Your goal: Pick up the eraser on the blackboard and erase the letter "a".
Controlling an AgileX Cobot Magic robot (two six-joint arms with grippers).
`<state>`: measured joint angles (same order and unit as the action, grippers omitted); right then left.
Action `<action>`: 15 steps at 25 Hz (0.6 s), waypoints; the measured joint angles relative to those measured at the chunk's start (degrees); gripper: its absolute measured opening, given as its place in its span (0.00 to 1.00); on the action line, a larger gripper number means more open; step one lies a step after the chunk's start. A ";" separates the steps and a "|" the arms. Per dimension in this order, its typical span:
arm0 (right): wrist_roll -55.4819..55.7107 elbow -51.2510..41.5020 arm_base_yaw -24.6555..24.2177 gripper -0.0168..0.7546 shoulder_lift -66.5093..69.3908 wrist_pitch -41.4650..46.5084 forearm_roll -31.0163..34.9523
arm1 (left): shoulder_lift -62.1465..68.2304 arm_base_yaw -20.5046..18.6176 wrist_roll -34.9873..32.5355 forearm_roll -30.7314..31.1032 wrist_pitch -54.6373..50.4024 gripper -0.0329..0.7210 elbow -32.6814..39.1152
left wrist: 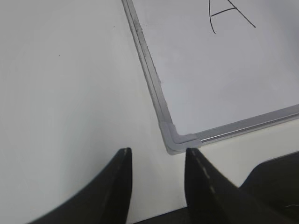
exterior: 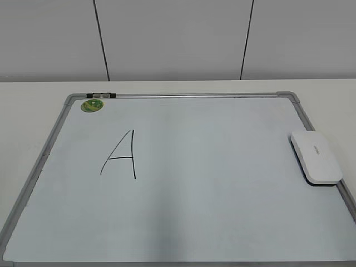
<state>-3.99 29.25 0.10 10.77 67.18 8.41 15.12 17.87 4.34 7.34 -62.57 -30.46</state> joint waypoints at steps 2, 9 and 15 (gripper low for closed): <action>0.00 0.00 0.00 0.67 -0.05 0.00 -0.77 | -2.12 0.00 -0.03 -0.24 -0.13 0.41 0.98; -0.08 0.00 0.00 0.67 -0.05 0.03 -2.59 | -4.62 0.10 -0.12 -0.24 -0.13 0.40 1.09; 0.41 0.36 0.00 0.67 -0.47 3.52 -5.06 | -4.62 0.10 -0.16 -0.24 -0.13 0.39 1.09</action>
<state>-3.58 29.61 0.10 10.30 70.70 3.35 10.50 17.97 4.17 7.10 -62.70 -29.38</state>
